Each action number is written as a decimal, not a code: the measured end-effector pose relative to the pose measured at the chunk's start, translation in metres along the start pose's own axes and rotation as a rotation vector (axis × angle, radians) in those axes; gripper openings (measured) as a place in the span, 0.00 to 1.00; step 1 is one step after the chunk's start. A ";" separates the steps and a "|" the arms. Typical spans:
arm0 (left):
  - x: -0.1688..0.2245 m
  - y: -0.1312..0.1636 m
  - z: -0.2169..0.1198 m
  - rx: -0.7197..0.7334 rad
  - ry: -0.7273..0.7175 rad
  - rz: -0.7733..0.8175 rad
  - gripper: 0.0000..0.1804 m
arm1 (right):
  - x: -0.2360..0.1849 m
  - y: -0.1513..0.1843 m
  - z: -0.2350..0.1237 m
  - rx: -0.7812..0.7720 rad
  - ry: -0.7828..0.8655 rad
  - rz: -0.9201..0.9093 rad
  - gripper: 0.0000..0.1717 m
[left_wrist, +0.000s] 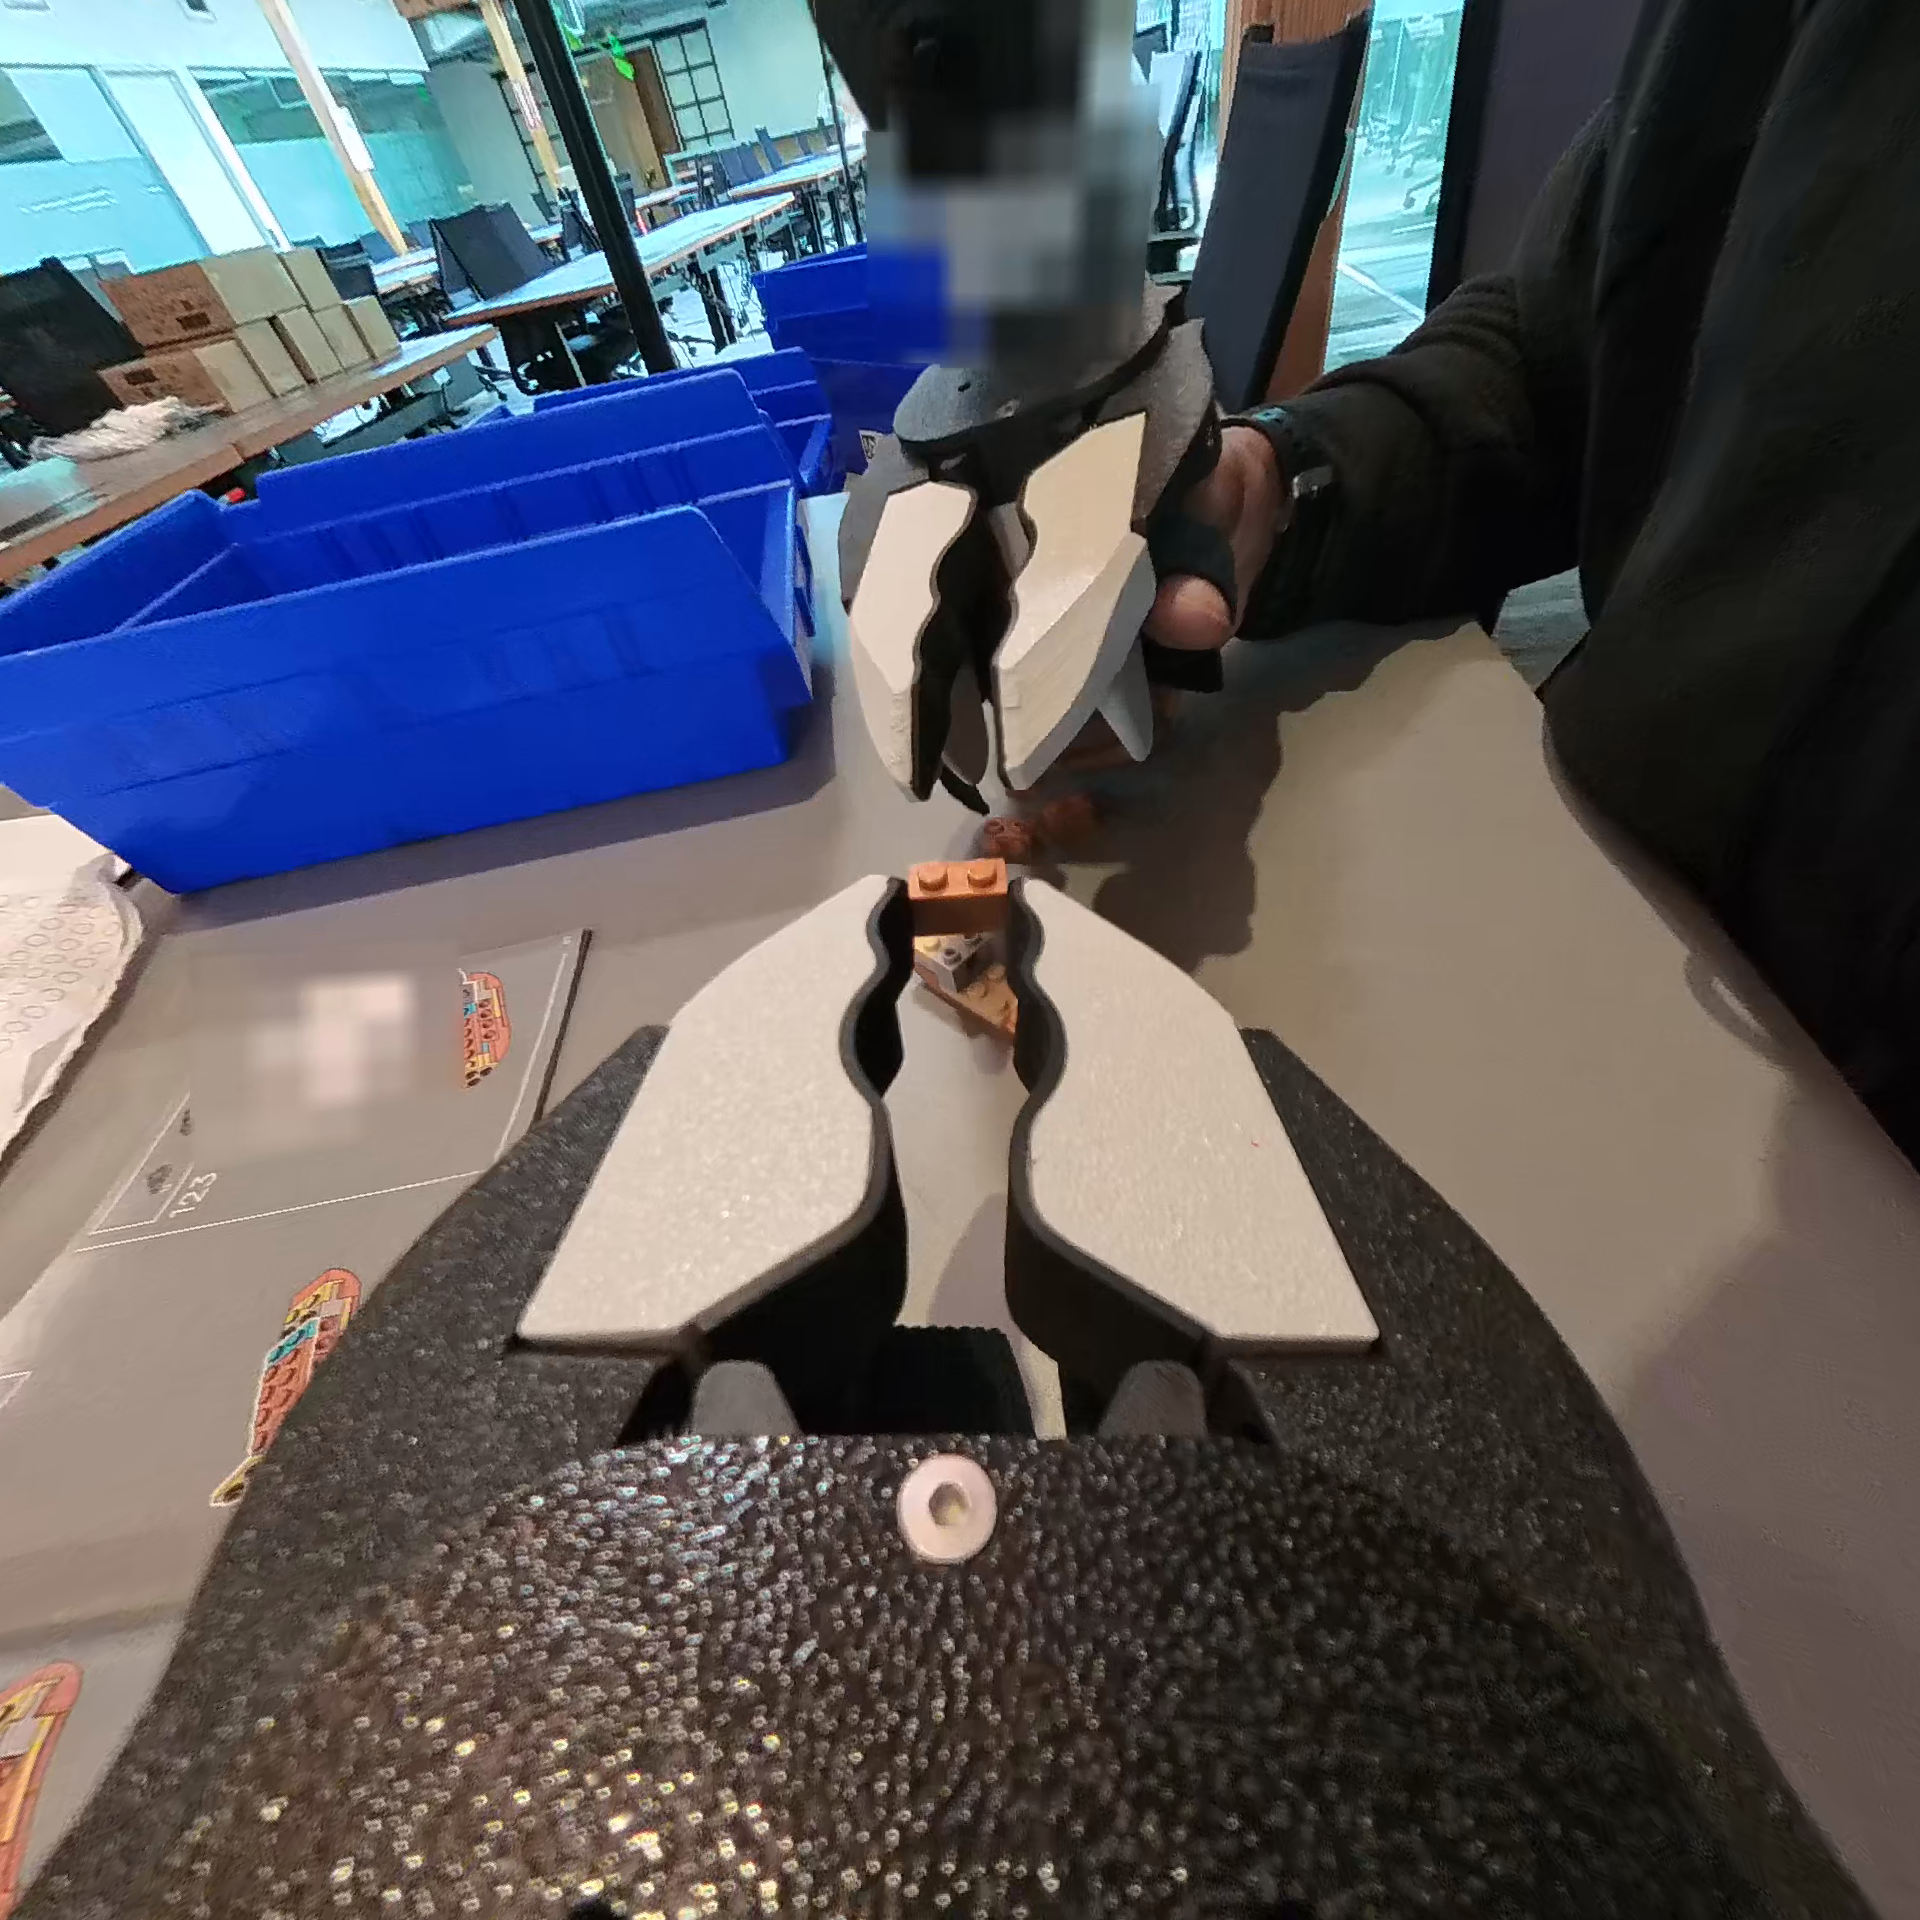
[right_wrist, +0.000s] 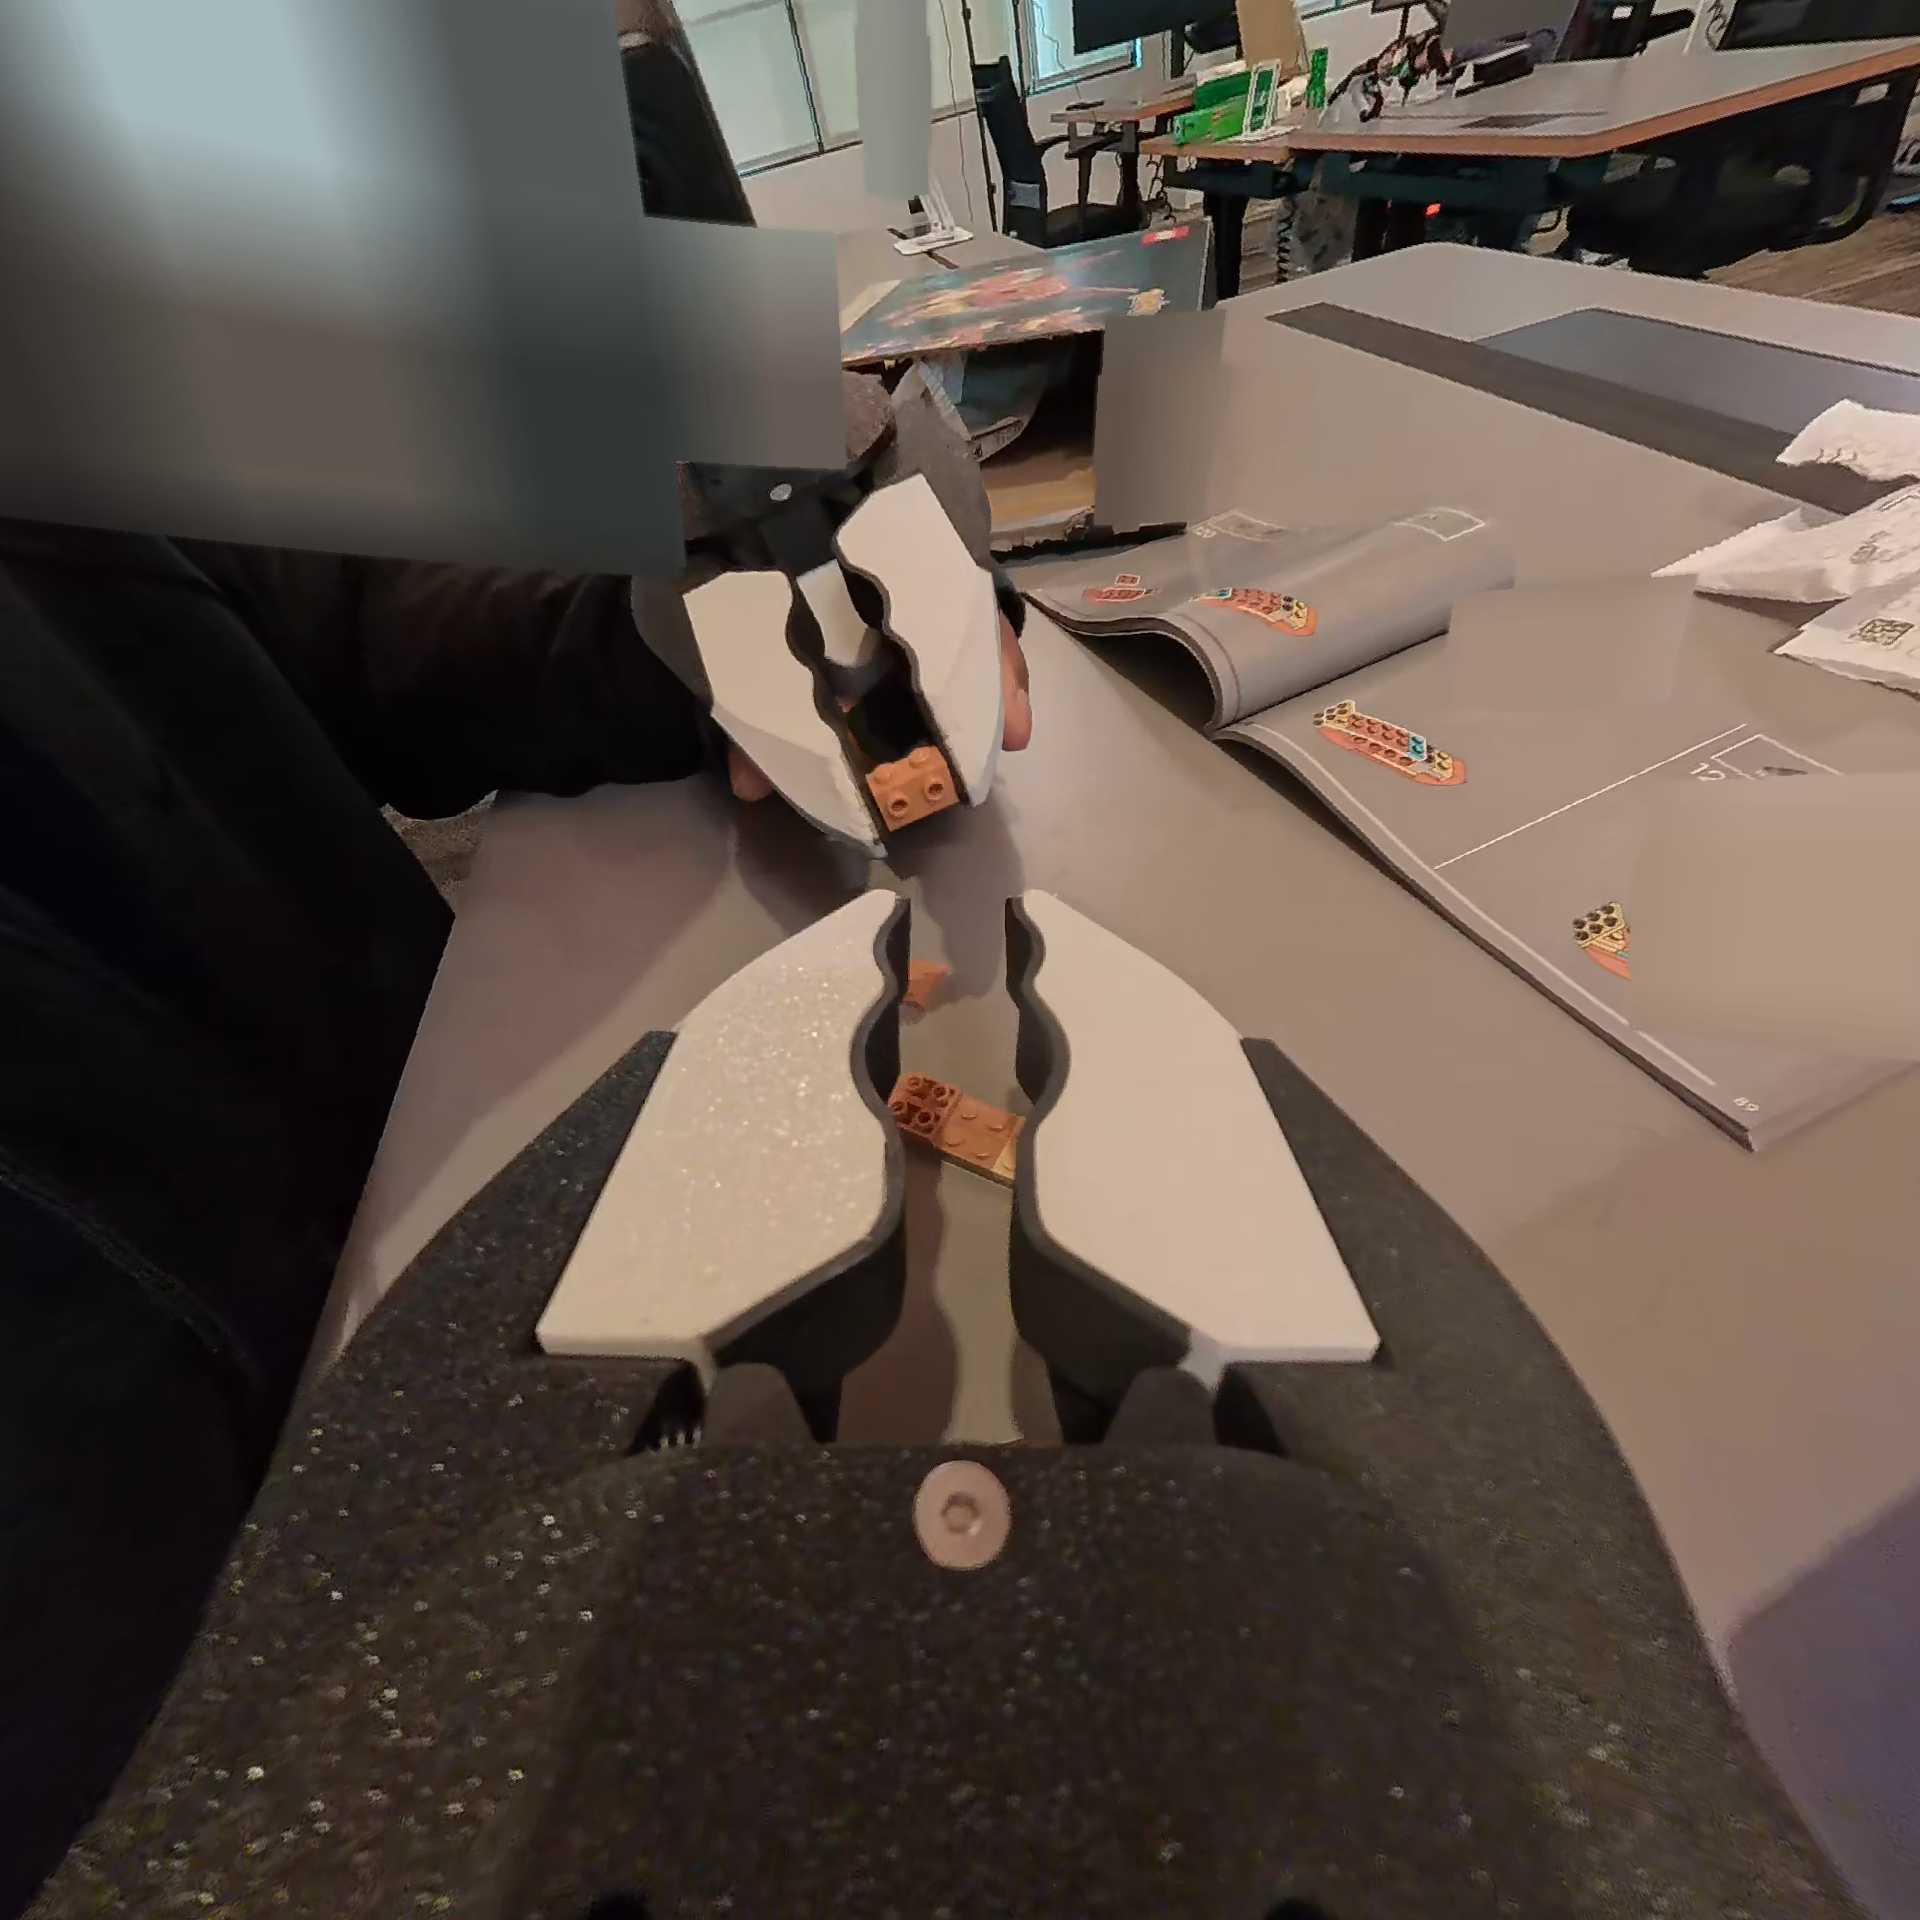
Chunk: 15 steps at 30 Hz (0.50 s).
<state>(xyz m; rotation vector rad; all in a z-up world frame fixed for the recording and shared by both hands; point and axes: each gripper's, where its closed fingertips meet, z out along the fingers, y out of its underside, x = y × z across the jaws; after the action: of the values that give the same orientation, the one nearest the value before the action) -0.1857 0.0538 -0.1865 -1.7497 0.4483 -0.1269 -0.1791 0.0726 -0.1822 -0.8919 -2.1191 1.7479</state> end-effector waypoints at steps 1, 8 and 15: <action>0.000 0.001 0.000 -0.008 -0.003 -0.002 0.09 | 0.000 0.000 0.001 -0.002 0.002 -0.002 0.10; -0.001 0.008 0.004 -0.063 -0.013 -0.002 0.09 | -0.001 0.003 0.002 -0.022 0.025 -0.014 0.10; 0.000 0.014 0.008 -0.113 -0.010 0.008 0.09 | -0.003 0.007 0.002 -0.036 0.028 -0.011 0.10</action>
<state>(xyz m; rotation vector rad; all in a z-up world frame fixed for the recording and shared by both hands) -0.1864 0.0587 -0.2021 -1.8581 0.4626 -0.0892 -0.1763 0.0696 -0.1889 -0.9074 -2.1400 1.6876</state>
